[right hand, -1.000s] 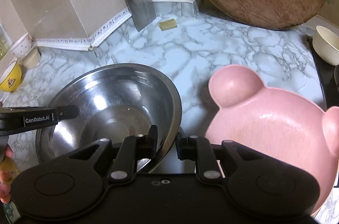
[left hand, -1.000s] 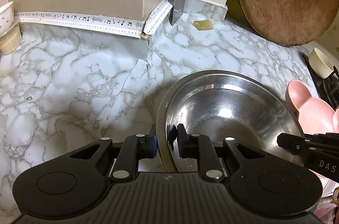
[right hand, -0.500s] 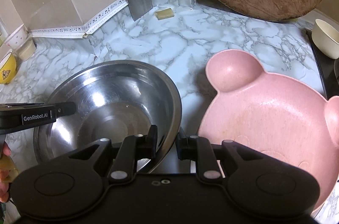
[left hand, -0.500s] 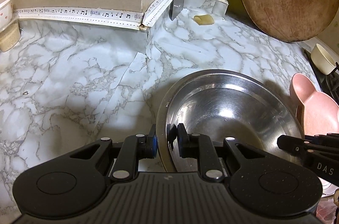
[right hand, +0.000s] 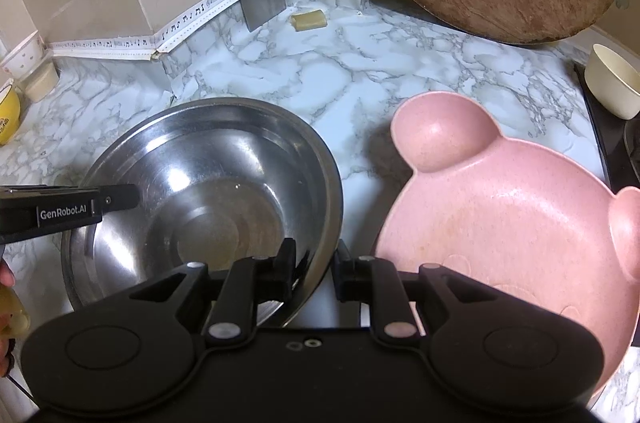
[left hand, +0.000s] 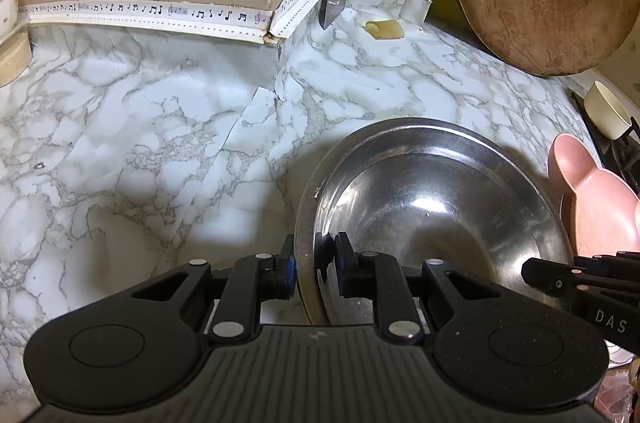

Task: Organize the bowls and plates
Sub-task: 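Lower the steel bowl onto the counter and open both grippers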

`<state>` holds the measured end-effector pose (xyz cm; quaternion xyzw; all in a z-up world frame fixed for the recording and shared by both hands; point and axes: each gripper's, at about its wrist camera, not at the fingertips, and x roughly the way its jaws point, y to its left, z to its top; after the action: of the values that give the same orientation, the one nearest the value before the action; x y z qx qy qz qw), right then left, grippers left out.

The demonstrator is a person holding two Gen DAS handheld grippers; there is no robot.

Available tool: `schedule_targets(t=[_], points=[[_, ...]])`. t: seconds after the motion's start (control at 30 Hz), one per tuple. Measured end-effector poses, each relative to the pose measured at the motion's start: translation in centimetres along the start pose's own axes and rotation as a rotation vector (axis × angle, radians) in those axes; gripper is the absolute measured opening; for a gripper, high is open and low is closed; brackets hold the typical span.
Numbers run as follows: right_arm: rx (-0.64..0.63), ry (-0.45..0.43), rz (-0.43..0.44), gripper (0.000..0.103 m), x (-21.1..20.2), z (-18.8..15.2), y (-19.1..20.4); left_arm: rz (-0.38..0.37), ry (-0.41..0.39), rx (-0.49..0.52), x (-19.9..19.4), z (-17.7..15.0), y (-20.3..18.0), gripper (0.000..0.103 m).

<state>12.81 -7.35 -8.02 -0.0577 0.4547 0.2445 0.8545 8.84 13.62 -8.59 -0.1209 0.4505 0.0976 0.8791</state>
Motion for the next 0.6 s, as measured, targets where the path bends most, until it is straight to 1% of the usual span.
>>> schedule_targets(t=[0.3, 0.47, 0.57, 0.6], points=[[0.001, -0.014, -0.025, 0.019, -0.7, -0.2, 0.2, -0.017, -0.004, 0.021, -0.3, -0.4, 0.2, 0.018], [0.016, -0.027, -0.022, 0.019, -1.5, -0.3, 0.0, -0.024, -0.01, 0.028, -1.1, -0.6, 0.5, 0.02], [0.013, -0.036, -0.019, 0.019, -2.2, -0.4, 0.0, -0.019, -0.033, 0.033, -2.0, -0.9, 0.7, 0.031], [0.013, -0.041, -0.019, 0.019, -2.4, -0.4, 0.0, -0.015, -0.043, 0.036, -2.4, -1.0, 0.7, 0.038]])
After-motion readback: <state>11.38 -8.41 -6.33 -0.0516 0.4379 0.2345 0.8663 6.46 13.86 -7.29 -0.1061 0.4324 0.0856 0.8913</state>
